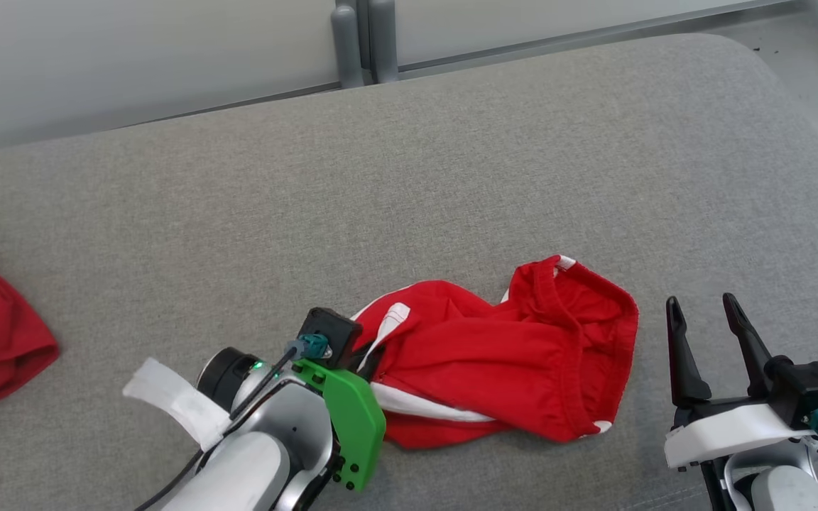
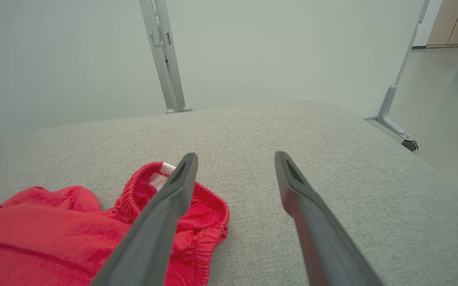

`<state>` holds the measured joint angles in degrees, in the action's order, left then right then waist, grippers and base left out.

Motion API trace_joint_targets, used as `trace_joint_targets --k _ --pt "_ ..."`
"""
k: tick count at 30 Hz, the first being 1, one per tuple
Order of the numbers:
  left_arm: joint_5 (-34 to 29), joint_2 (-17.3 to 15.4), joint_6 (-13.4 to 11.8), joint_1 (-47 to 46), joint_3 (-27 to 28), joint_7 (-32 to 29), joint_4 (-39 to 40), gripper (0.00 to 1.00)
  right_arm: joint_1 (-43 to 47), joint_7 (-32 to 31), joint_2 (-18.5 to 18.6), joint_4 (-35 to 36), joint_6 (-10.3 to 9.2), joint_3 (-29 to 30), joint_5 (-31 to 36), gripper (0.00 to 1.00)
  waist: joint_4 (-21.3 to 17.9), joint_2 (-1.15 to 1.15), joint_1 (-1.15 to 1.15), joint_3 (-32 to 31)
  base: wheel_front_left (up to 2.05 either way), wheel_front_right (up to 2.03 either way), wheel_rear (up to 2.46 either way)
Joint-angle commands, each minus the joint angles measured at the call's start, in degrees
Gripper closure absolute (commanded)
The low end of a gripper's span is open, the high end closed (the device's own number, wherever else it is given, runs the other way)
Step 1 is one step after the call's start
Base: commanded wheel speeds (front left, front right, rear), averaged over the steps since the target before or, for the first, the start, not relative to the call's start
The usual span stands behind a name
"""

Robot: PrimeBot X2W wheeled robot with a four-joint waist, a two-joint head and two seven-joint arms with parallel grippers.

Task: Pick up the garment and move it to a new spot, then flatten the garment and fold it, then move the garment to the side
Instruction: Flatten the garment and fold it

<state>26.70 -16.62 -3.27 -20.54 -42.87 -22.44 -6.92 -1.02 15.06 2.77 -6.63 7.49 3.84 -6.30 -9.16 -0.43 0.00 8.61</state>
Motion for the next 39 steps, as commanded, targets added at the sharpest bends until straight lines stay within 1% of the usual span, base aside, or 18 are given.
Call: trace_joint_targets --k 1,3,6,7,9,12,15,19,21,26,30,31,37,39 --pt "1.43 0.17 0.5 -0.75 0.51 -0.44 0.95 1.0 -0.32 0.19 0.19 0.07 0.0 0.04 -0.48 0.0 -0.93 0.43 0.0 0.61 0.0 0.0 0.0" --pt "2.7 0.55 0.91 -2.6 1.69 -0.84 2.71 1.0 -0.3 0.18 0.19 0.08 0.0 0.27 -0.78 0.0 -1.4 0.43 0.0 1.04 0.0 0.0 0.0" --pt "1.89 1.07 1.54 -8.29 2.93 -1.53 5.56 1.0 -0.37 0.19 0.19 -0.1 0.0 1.06 -1.34 0.0 -1.89 0.43 0.0 1.41 0.0 0.0 0.0" --pt "1.47 1.55 1.75 -10.41 3.19 -1.63 6.15 1.0 -0.44 0.18 0.18 -0.2 0.0 1.2 -1.53 0.0 -2.04 0.43 0.0 1.53 0.0 0.0 0.0" --pt "2.36 3.9 1.74 -14.62 4.25 -2.02 6.66 1.0 -0.91 0.19 0.17 -0.42 0.0 1.01 -1.99 0.0 -2.53 0.43 0.0 1.67 0.0 0.0 0.0" --pt "2.14 6.57 1.69 -21.98 5.84 -1.91 5.85 1.0 -1.85 0.18 0.19 -0.71 0.0 0.21 -2.91 0.0 -3.91 0.43 0.0 1.84 0.0 0.0 0.0" --pt "2.85 9.35 1.44 -27.28 7.1 -1.59 4.0 1.0 -2.53 0.18 0.2 -1.03 0.0 -0.53 -4.21 0.0 -5.6 0.43 0.0 1.77 0.0 0.0 0.0" --pt "2.93 10.03 1.74 -33.42 8.92 -1.64 1.69 1.0 -2.34 0.18 0.17 -1.32 0.0 -1.34 -5.47 0.0 -7.36 0.43 0.0 1.38 0.0 0.0 0.0" --pt "3.18 8.91 1.9 -35.5 10.19 -2.14 1.02 1.0 -1.88 0.18 0.2 -1.38 0.0 -1.23 -5.68 0.0 -7.98 0.43 0.0 1.08 0.0 0.0 0.0" --pt "4.11 3.19 2.74 -36.84 13.79 -3.98 0.9 1.0 -0.11 0.19 0.19 -1.23 0.0 0.23 -5.73 0.0 -7.96 0.43 0.0 -0.06 0.0 0.0 0.0" --pt "5.84 -1.92 3.06 -34.58 17.21 -5.57 2.33 1.0 1.23 0.19 0.16 -1.59 0.0 1.48 -4.65 0.0 -5.73 0.43 0.0 -1.2 0.0 0.0 0.0" --pt "5.84 -1.92 3.06 -34.58 17.21 -5.57 2.33 1.0 1.23 0.19 0.16 -1.59 0.0 1.48 -4.65 0.0 -5.73 0.43 0.0 -1.2 0.0 0.0 0.0" --pt "9.37 -8.66 3.21 -31.66 22.15 -8.77 6.0 1.0 1.19 0.18 0.17 -0.97 0.0 2.47 -2.54 0.0 -1.35 0.43 0.0 -2.07 0.0 0.0 0.0" --pt "10.3 -10.1 3.48 -30.96 23.08 -9.52 7.04 1.0 0.47 0.18 0.19 -0.73 0.0 2.3 -1.91 0.0 -0.22 0.43 0.0 -2.01 0.0 0.0 0.0"
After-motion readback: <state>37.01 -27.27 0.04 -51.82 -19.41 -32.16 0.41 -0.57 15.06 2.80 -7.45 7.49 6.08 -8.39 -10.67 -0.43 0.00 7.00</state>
